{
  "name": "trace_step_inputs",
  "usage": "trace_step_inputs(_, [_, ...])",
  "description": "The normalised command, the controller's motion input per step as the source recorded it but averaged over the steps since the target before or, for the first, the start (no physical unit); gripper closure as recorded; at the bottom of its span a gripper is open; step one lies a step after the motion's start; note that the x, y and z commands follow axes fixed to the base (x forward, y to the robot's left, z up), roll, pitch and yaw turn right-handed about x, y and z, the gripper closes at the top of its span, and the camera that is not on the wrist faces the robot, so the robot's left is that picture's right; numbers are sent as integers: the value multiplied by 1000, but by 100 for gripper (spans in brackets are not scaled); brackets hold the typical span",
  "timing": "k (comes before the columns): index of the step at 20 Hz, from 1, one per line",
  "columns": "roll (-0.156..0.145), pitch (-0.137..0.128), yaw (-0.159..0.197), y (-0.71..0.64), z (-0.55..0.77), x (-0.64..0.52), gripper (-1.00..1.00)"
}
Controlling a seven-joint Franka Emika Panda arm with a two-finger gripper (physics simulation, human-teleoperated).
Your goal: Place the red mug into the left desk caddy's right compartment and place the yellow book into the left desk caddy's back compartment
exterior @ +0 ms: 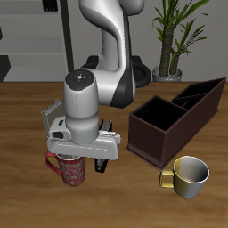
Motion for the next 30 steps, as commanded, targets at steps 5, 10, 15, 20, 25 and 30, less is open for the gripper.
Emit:
trace_step_inputs(5, [-5,7,-15,-35,-133,-20,100])
trace_step_inputs(10, [-15,5,5,-41,-44,-24,100])
trace_step_inputs(15, [-28,-39,29,-112,253,-105,100])
trace_step_inputs(20, [-70,-82,18,-274,693,-251,100])
trace_step_inputs(25, [-47,-102,11,-134,798,-333,100])
trace_step_inputs(30, [-66,-76,-14,-97,717,-389,100])
